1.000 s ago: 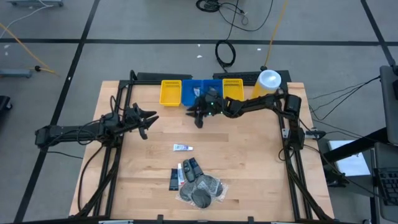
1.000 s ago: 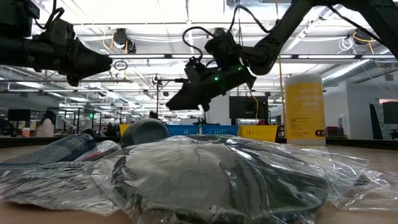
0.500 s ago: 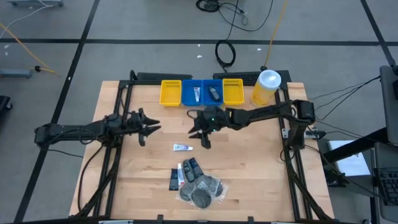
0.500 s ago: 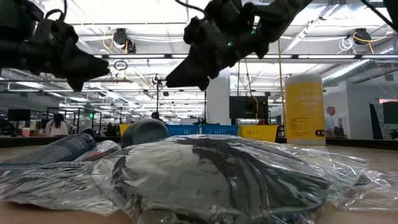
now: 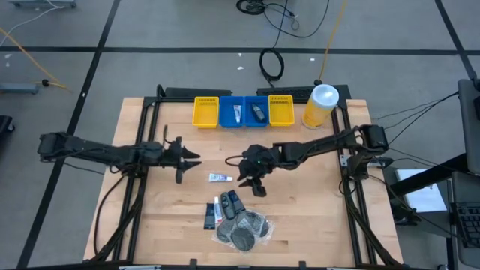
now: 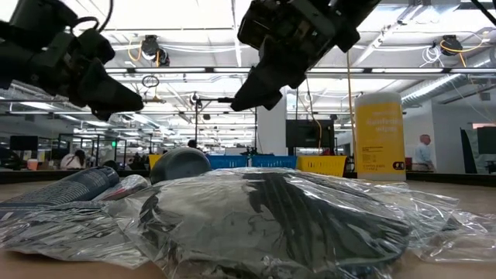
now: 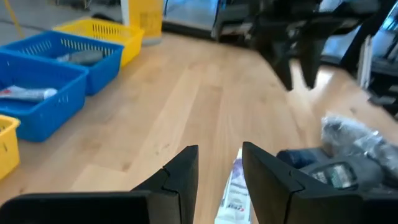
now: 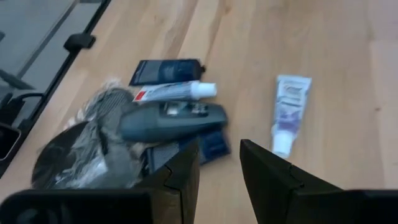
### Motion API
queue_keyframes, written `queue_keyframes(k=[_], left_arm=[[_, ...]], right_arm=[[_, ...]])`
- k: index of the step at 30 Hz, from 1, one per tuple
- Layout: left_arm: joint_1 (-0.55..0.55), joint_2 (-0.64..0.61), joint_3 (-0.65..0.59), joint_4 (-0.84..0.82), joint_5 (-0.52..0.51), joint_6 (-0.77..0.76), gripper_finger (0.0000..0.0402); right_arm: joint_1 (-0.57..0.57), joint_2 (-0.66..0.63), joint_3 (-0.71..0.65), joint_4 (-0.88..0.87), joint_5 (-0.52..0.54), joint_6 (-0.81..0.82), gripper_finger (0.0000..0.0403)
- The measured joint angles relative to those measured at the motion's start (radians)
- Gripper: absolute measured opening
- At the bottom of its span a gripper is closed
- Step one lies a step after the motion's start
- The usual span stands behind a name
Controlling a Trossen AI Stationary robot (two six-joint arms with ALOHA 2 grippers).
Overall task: Pick & Place Travel size toiletries
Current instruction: Put the white toothpaste into the left blue bin
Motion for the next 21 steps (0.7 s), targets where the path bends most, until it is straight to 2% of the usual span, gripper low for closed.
queue_keyframes(k=[8,12,21], left_arm=[[-0.037,0.274,0.138,-0.012,-0.014,0.003,0.0124],[-0.054,0.411,0.217,-0.027,0.024,0.013,0.0124],[-0.076,0.643,0.44,-0.266,0.032,0.037,0.0124]], right_arm=[[0.05,0.0,0.0,-0.019,0.0,0.007,0.0112],[0.063,0.0,0.0,-0.036,0.0,0.009,0.0112],[0.075,0.0,0.0,-0.035,0.0,0.011,0.0112]])
